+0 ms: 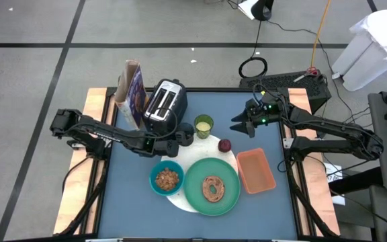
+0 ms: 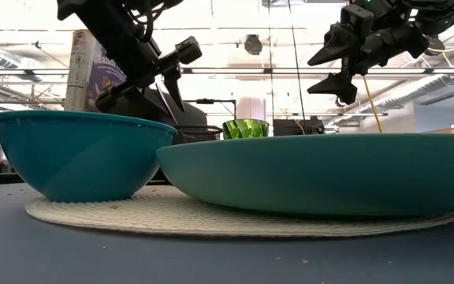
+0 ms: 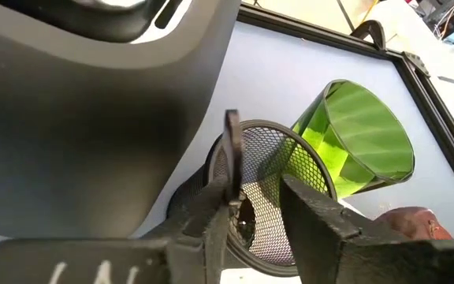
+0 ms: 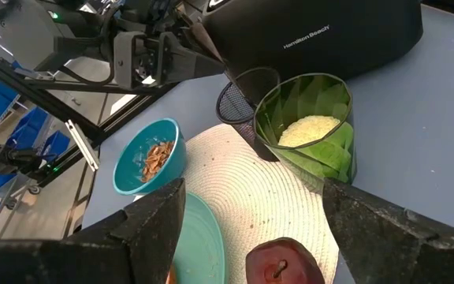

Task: Arrange a breakfast setting
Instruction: Move the black spoon to the middle left of the table

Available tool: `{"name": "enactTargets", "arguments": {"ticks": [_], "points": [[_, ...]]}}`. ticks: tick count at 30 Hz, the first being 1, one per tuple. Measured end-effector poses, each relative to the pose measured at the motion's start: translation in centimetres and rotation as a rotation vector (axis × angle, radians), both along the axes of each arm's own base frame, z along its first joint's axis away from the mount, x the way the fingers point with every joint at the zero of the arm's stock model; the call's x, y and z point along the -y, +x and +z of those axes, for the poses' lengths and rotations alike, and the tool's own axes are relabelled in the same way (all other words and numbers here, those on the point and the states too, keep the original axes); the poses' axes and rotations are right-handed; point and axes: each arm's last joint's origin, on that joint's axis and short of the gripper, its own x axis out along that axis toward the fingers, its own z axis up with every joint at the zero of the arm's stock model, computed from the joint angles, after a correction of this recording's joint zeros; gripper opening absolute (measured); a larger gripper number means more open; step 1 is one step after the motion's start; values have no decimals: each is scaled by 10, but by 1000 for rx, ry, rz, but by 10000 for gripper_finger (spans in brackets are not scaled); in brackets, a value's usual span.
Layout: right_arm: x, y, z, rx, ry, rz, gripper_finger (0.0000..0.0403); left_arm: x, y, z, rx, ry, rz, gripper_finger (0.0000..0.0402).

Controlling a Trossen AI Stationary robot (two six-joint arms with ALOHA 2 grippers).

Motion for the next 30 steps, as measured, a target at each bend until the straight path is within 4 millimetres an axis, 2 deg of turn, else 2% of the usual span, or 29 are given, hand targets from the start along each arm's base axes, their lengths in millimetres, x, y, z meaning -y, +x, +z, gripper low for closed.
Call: {"name": "enactTargets", "arguments": {"ticks": [24,30], "points": [[0,0,0,0,0,0,290,0,-1,0,-42,28,-33,17],[0,0,0,0,0,0,290,0,-1,0,-49,34,-40,10]]}}
